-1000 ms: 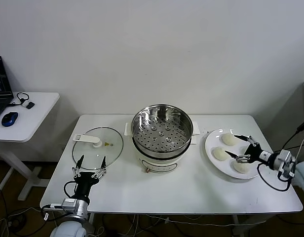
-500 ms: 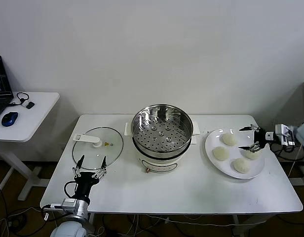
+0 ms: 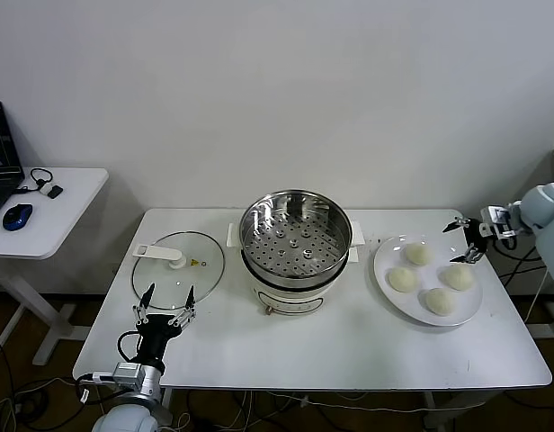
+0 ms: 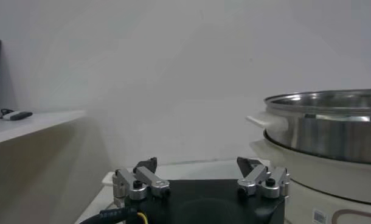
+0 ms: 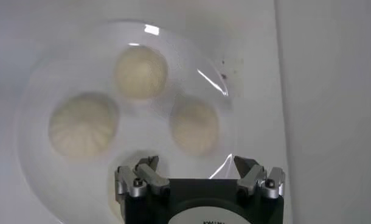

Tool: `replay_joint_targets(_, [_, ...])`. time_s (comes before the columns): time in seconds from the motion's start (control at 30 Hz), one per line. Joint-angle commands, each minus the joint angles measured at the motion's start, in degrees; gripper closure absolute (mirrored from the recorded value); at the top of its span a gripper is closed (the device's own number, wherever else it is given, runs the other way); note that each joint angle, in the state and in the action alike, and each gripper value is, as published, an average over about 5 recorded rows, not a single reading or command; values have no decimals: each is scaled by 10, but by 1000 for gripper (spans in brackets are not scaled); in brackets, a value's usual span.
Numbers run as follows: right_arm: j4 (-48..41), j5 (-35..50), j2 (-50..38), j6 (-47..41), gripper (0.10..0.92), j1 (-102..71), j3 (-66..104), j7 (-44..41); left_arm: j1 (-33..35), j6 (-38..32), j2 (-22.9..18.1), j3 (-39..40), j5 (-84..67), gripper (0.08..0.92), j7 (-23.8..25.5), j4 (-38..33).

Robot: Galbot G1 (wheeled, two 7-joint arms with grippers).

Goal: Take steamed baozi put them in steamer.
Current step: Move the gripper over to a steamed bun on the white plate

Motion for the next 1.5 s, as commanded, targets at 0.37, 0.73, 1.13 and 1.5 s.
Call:
replay_joint_targets(0.37, [-148,-166,118,16,203,32,89,26,0,2,2,-2,-1,177,0,0])
replay_joint_targets(0.73, [-165,-189,135,12,203,19,120,58,0,2,1,-1,-1,177,0,3])
replay_joint_targets(1.13, [-176,-209,140,5,203,11,150,72,1,0,1,0,-2,177,0,5])
replay_joint_targets(1.5, [-184,-229,147,0,203,11,175,79,2,0,0,0,-3,177,-1,6])
